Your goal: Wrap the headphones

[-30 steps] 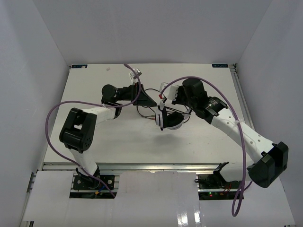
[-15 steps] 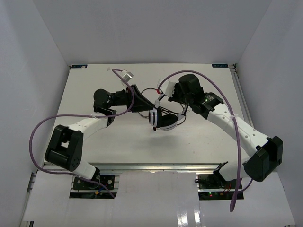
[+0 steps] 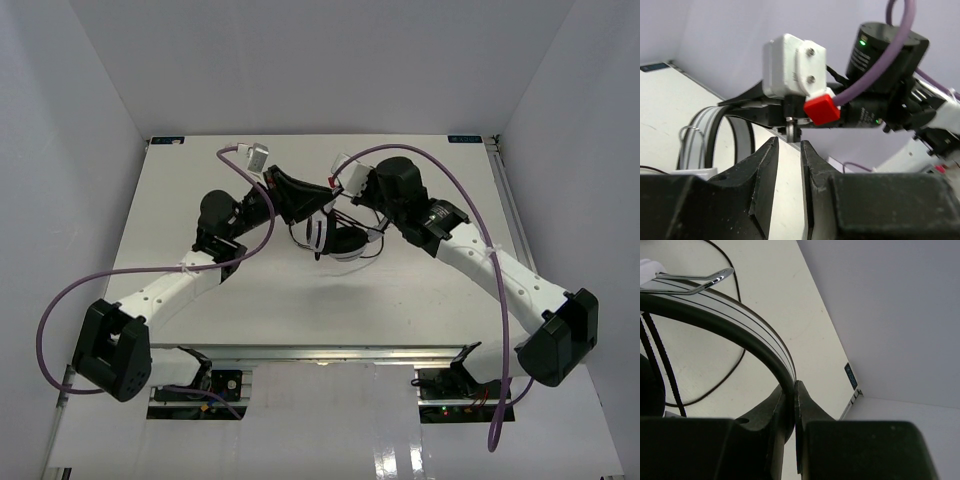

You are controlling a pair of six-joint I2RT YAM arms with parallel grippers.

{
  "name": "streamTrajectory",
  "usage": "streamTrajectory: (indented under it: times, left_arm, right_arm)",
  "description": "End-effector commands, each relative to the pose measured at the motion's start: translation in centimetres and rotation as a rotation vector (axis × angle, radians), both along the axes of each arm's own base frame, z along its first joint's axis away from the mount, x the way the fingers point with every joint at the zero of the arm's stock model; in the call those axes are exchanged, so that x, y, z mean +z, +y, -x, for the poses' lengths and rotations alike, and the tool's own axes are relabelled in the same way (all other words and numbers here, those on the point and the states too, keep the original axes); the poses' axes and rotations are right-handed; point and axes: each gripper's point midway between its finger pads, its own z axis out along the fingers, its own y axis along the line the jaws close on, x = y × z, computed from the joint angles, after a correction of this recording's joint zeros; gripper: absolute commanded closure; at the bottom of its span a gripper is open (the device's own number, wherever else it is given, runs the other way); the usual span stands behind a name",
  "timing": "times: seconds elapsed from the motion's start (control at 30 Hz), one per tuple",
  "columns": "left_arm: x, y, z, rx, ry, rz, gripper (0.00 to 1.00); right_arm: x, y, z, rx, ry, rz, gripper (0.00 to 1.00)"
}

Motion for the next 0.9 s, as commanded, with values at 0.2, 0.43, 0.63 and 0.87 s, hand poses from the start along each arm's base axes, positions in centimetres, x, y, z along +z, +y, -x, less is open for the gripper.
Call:
streamTrajectory:
  times: [0.2,0.43,0.63,0.87]
  left_arm:
    - [2.5,2.3,-4.8,0.416,0.07,-0.05,0.77]
    - [2.3,0.4,-4.3,0.338,0.194,-0.072,0.8]
    - [2.4,-0.2,-4.4,0.343,0.404,0.051,0.88]
    - [2.1,-2.1,-4.1,0.416,0.483,0.164,0.83]
  right_arm:
    - [8.6,-4.7,-0.8,-0.177,-0.283,0.005,0.92]
    - [10.2,-5.7,-2.2,-0.292,-0.417,-0.036,0.92]
    - [8.7,-4.6,-3.4,-0.4,-0.345,-0.28,0.92]
    - [6.9,-4.4,-4.8,-0.578,-0.211,-0.615,0.92]
